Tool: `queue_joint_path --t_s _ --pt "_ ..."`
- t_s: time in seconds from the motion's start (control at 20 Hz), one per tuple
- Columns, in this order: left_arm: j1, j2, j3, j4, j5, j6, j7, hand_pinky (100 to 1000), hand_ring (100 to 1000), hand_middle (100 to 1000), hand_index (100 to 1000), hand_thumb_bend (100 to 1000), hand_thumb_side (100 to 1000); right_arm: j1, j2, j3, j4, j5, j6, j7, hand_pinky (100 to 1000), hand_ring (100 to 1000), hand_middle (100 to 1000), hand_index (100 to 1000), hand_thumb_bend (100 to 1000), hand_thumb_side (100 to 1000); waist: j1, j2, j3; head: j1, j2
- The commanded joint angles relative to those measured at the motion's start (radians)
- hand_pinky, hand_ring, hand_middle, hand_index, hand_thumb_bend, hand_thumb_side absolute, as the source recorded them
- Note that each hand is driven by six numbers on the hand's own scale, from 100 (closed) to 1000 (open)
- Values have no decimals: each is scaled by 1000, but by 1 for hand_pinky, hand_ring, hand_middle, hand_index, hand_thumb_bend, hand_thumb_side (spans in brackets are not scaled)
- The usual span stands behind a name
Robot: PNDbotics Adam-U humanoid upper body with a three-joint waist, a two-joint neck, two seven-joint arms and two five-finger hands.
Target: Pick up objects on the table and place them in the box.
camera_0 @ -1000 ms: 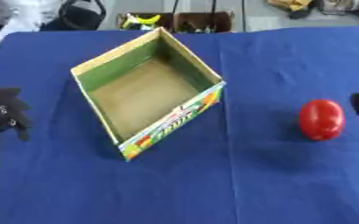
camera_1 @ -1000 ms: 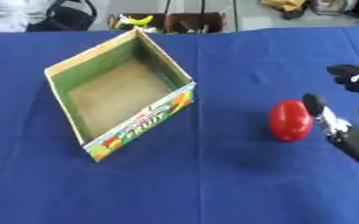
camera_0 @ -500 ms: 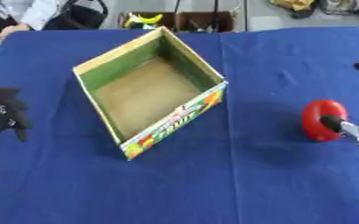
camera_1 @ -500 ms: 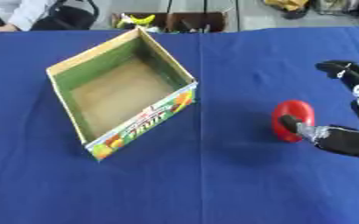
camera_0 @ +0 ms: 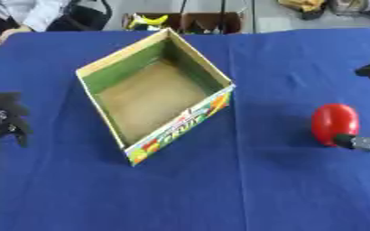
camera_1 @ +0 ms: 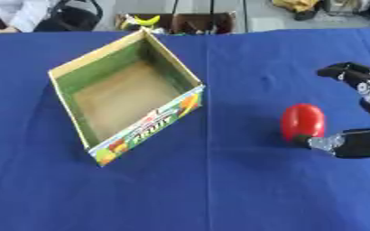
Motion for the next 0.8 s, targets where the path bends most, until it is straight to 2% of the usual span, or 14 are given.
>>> queue_joint_path --t_s 0.05,0.4,0.8 --pt "-4 21 4 -10 -2 -3 -1 268 415 506 736 100 916 -19 -68 -4 -21 -34 12 39 850 864 880 926 696 590 -4 -16 1 -1 -13" --pt "-3 22 4 -8 -3 -2 -4 268 415 506 736 100 916 -56 -143 17 6 -93 26 123 847 879 895 933 686 515 -5 -18 4 -3 -16" --pt "-3 21 2 -7 -2 -2 -7 267 415 506 736 100 917 -115 -187 59 94 -125 16 192 845 885 899 933 685 445 -6 -15 9 -11 -23"
